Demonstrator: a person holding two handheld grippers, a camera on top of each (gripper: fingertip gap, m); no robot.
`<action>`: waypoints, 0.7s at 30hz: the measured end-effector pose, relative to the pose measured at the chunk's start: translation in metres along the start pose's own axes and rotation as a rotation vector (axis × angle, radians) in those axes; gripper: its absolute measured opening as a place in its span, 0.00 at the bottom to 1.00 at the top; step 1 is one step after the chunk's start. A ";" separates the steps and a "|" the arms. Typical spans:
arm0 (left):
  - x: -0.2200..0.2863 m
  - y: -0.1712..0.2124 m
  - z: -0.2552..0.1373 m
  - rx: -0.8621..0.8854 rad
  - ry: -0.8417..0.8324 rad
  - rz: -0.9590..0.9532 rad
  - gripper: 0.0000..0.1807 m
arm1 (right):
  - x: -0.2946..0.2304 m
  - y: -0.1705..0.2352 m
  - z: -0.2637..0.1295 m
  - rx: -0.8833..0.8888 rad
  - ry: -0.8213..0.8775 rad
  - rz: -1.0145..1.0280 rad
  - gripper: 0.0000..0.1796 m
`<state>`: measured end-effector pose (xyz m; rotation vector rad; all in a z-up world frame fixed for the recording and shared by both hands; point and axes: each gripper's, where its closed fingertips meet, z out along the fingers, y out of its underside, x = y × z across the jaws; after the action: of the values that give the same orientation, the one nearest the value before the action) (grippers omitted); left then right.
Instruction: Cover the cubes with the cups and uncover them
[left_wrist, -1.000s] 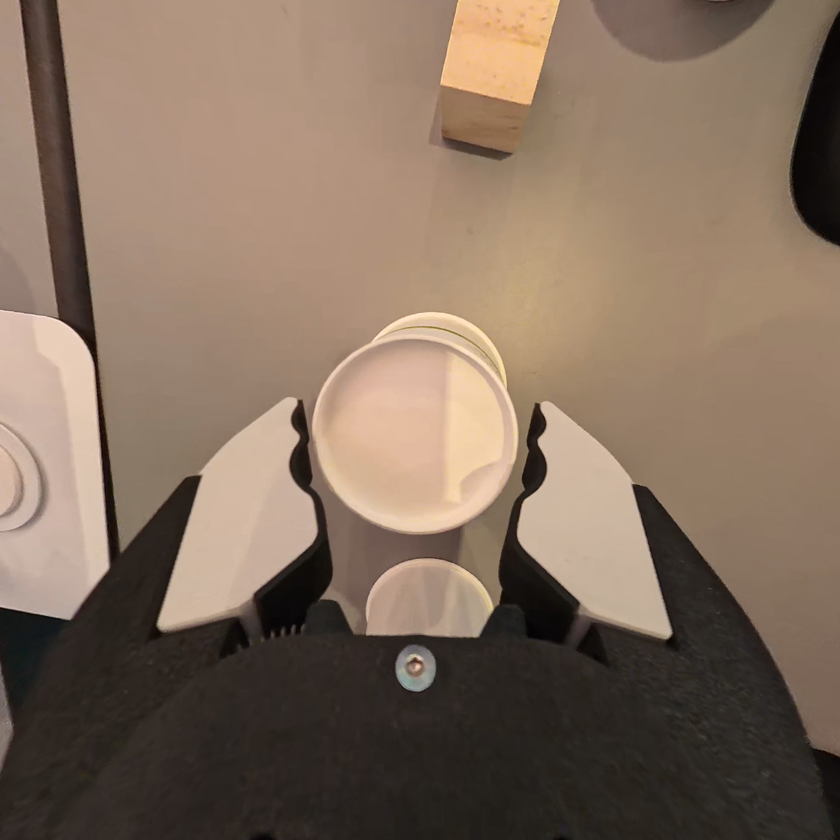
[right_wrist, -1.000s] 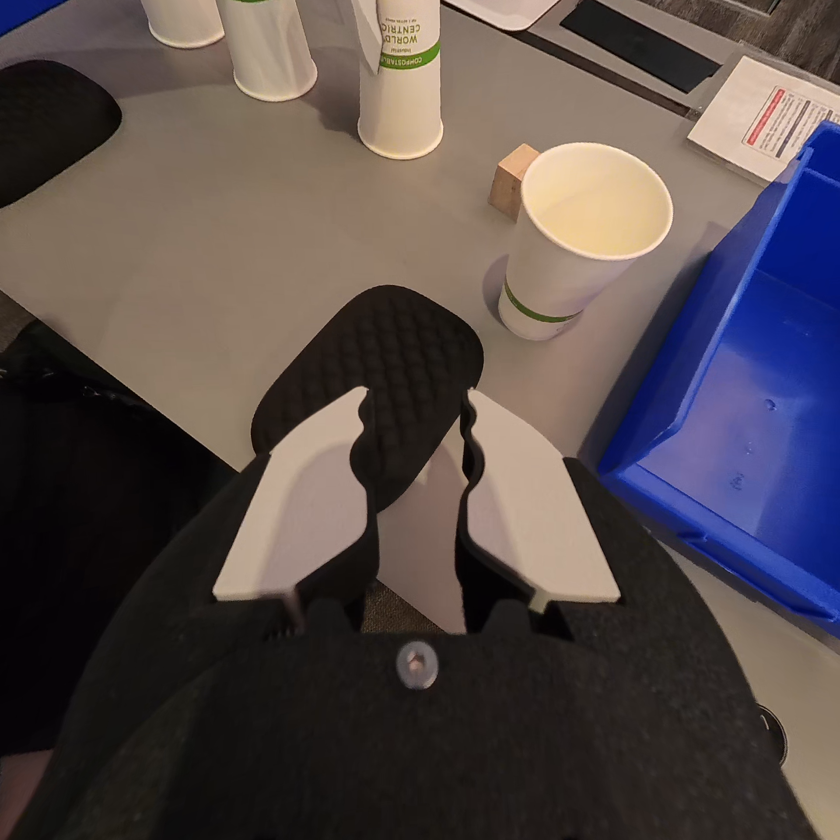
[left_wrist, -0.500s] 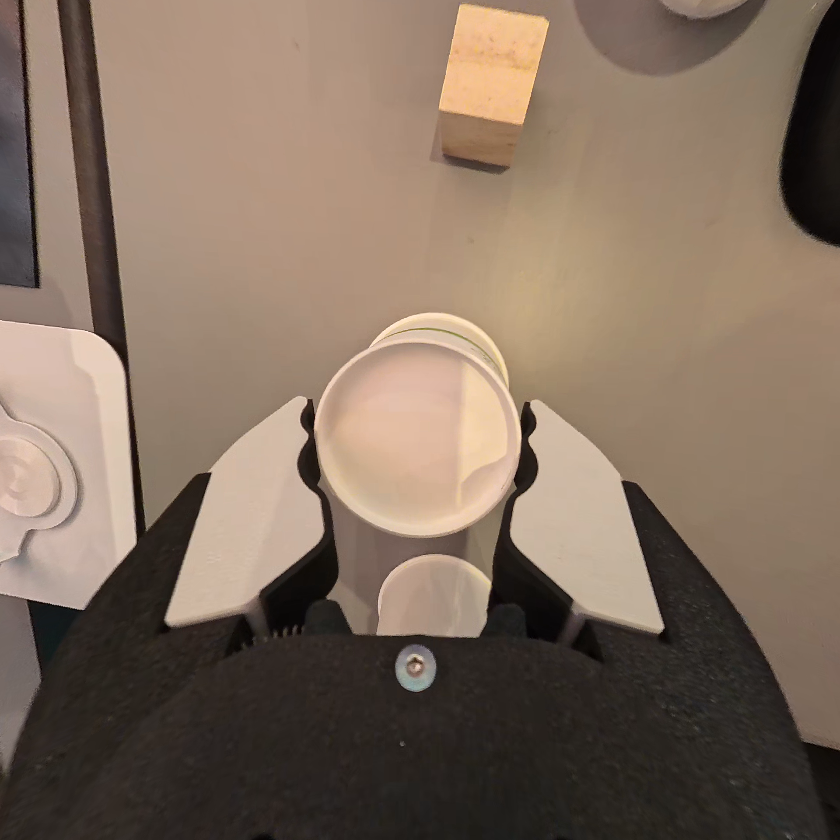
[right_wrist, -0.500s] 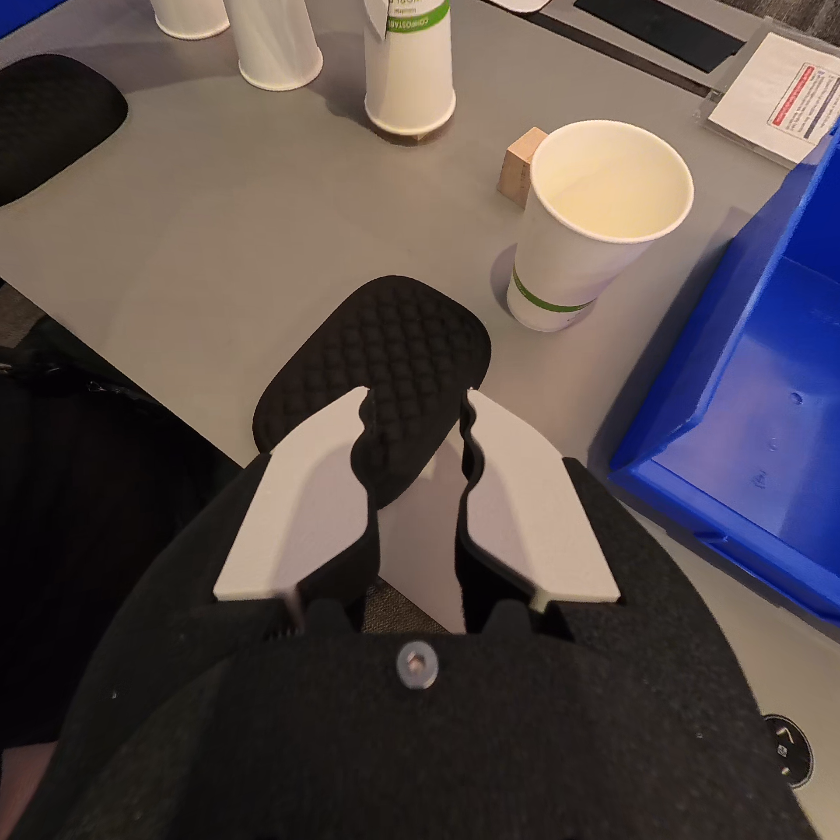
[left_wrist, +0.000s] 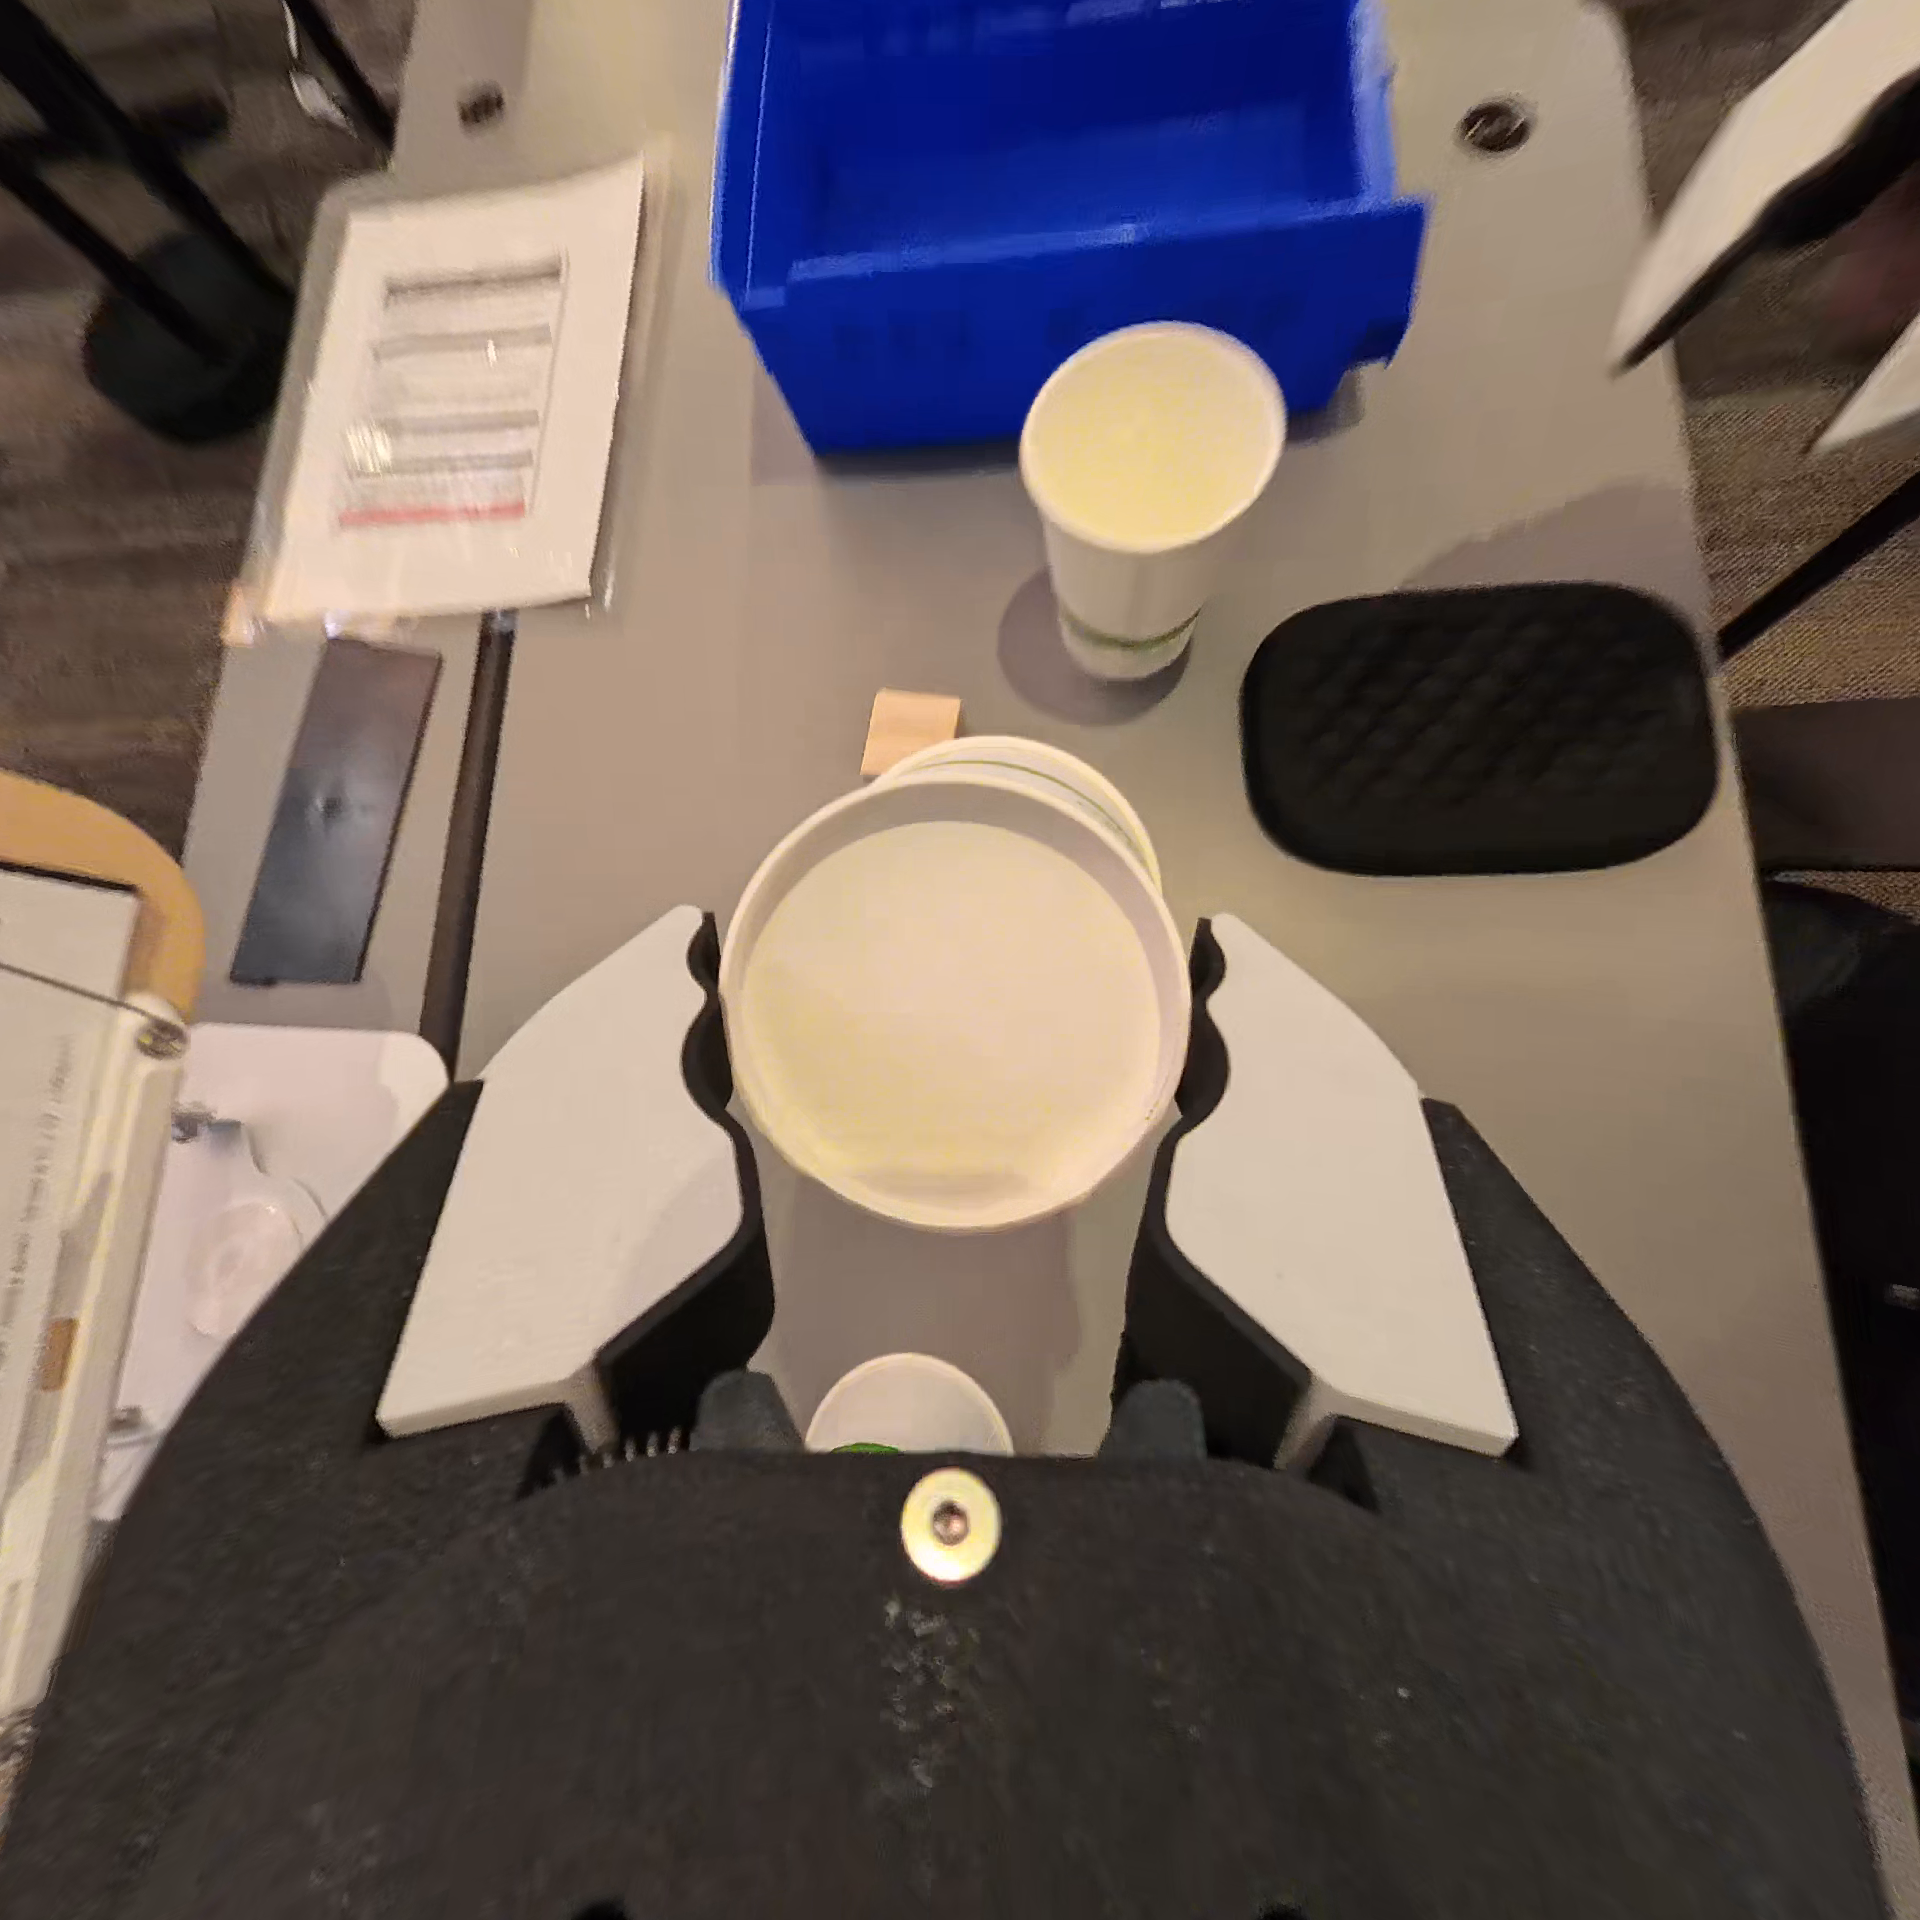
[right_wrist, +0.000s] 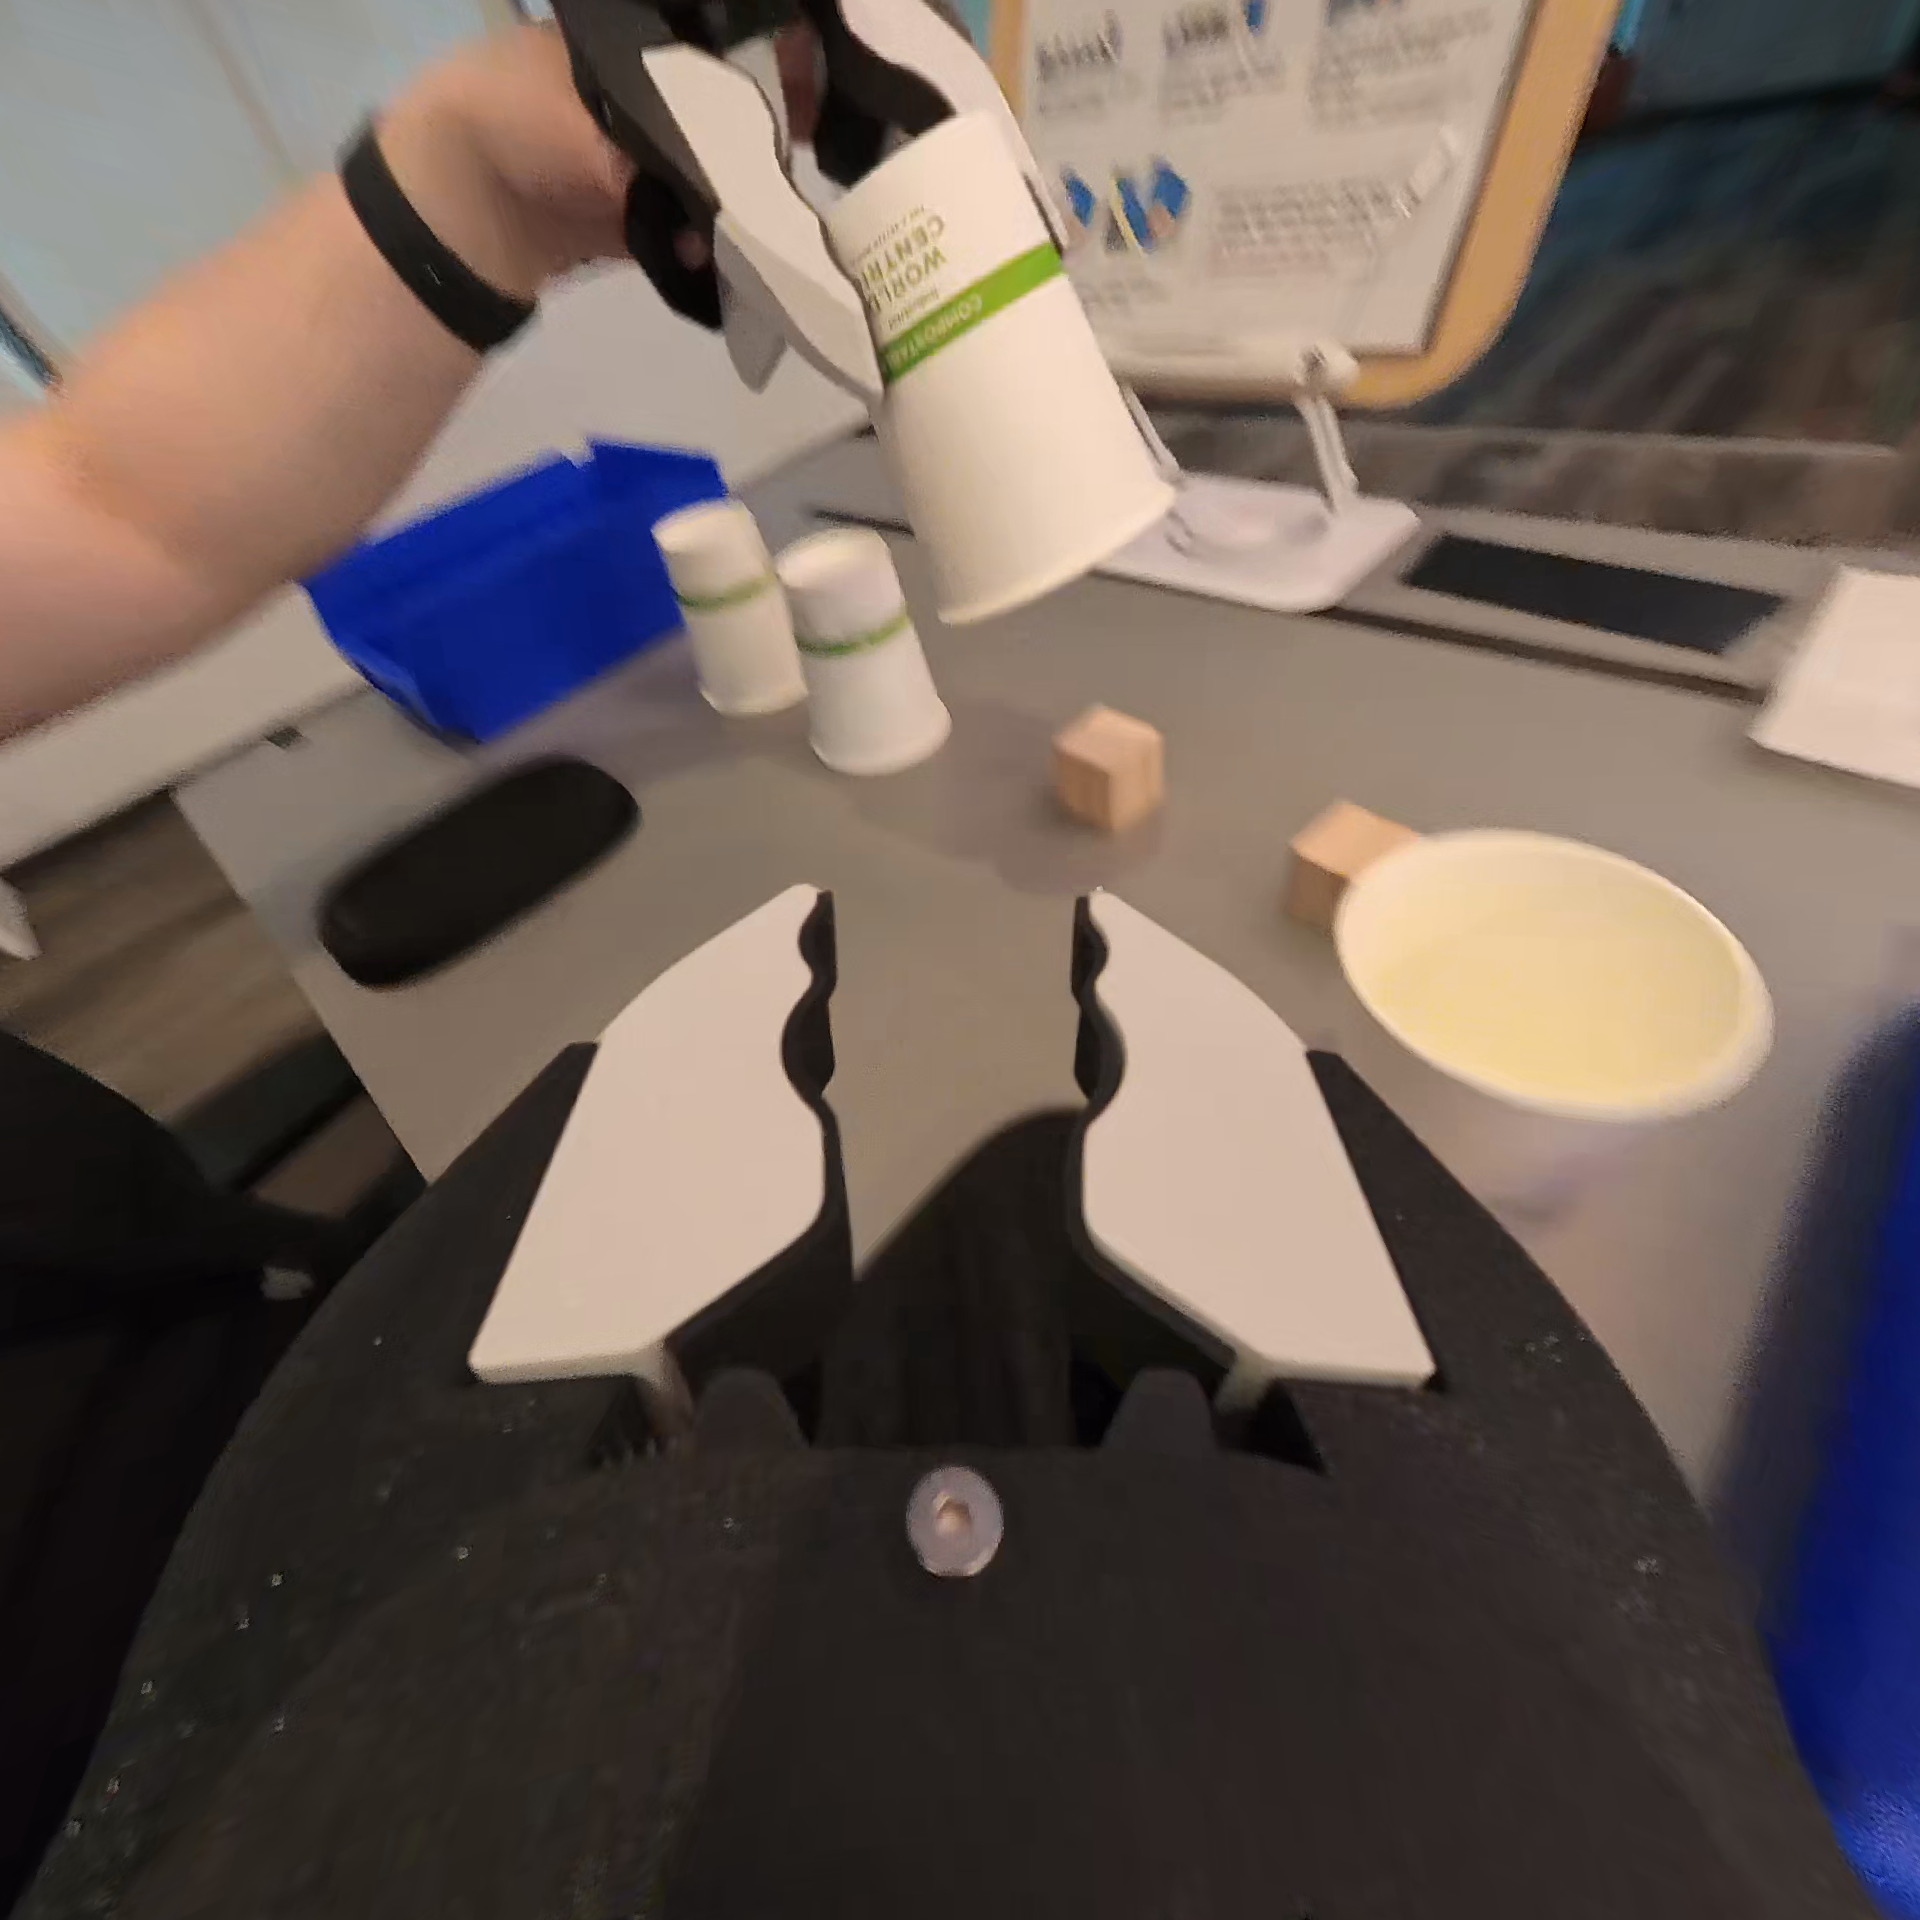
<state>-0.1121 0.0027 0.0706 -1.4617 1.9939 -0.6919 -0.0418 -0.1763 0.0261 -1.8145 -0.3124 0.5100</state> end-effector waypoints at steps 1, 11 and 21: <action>0.006 -0.010 -0.009 0.028 0.002 0.018 0.47 | -0.004 -0.009 0.012 0.049 -0.040 0.014 0.26; 0.064 -0.062 -0.057 0.167 0.025 0.170 0.47 | -0.037 -0.075 0.081 0.389 -0.378 0.211 0.36; 0.091 -0.054 -0.041 0.184 0.126 0.178 0.47 | -0.060 -0.092 0.058 0.546 -0.644 0.247 0.10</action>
<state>-0.1274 -0.0964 0.1246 -1.1434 2.0631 -0.8826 -0.1180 -0.1279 0.1110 -1.1249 -0.3402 1.2294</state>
